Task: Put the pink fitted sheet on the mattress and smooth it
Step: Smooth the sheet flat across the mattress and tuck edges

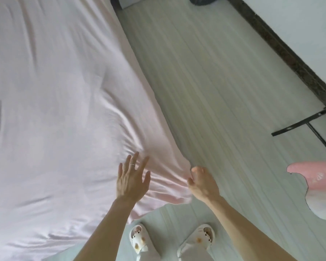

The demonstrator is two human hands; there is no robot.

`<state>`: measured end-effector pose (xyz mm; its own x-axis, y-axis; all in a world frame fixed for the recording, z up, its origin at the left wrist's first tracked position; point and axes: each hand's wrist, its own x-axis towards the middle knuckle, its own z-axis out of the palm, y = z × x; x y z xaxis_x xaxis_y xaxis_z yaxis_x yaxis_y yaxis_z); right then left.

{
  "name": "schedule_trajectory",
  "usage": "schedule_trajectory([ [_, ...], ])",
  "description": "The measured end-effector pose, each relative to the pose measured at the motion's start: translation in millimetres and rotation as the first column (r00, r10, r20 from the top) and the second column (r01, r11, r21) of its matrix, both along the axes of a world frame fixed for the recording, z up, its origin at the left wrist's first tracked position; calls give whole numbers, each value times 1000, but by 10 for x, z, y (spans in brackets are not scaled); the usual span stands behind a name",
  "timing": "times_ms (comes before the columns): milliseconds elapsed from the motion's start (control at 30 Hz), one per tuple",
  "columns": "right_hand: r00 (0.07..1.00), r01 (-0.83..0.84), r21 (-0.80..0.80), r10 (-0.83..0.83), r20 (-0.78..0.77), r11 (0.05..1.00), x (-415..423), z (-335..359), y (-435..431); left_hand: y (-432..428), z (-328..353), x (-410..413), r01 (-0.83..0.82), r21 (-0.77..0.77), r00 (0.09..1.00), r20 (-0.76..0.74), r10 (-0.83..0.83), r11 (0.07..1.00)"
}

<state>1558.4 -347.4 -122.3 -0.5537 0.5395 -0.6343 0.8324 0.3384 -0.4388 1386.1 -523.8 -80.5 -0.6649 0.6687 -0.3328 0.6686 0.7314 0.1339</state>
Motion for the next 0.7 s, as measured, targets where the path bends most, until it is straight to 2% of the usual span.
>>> schedule_trajectory([
  [67, 999, -14, 50, 16, -51, 999, -266, 141, 65, 8, 29, -141, -54, 36, 998, -33, 55, 998],
  [167, 985, -100, 114, 114, -129, 989, -851, 367, 7, -75, 75, -463, -251, 61, 967, -30, 253, 966],
  [267, 931, -162, 268, 237, -277, 950, -1489, 490, -100, -185, 37, -808, -415, 63, 909, -17, 416, 908],
  [333, 895, -240, 330, 340, -289, 913, -1941, 503, -165, -262, -33, -1073, -465, 93, 882, -31, 469, 880],
  [433, 812, -342, 455, 503, -298, 822, -2505, 447, -259, -277, -159, -1434, -501, 137, 861, -27, 509, 855],
  [500, 712, -456, 521, 647, -274, 722, -2851, 323, -418, -323, -313, -1601, -568, 146, 819, 5, 573, 810],
  [567, 582, -608, 519, 781, -224, 601, -2990, 116, -500, -387, -483, -1594, -633, 152, 773, 63, 632, 759],
  [600, 552, -637, 536, 813, -185, 554, -2931, -6, -452, -421, -506, -1524, -651, 159, 758, 73, 648, 743],
  [633, 591, -643, 536, 799, -106, 547, -2874, -171, -322, -440, -583, -1492, -663, 160, 747, 77, 661, 731],
  [700, 785, -550, 511, 617, 49, 660, -2667, -364, 54, -457, -648, -1448, -651, 124, 759, 69, 648, 749],
])
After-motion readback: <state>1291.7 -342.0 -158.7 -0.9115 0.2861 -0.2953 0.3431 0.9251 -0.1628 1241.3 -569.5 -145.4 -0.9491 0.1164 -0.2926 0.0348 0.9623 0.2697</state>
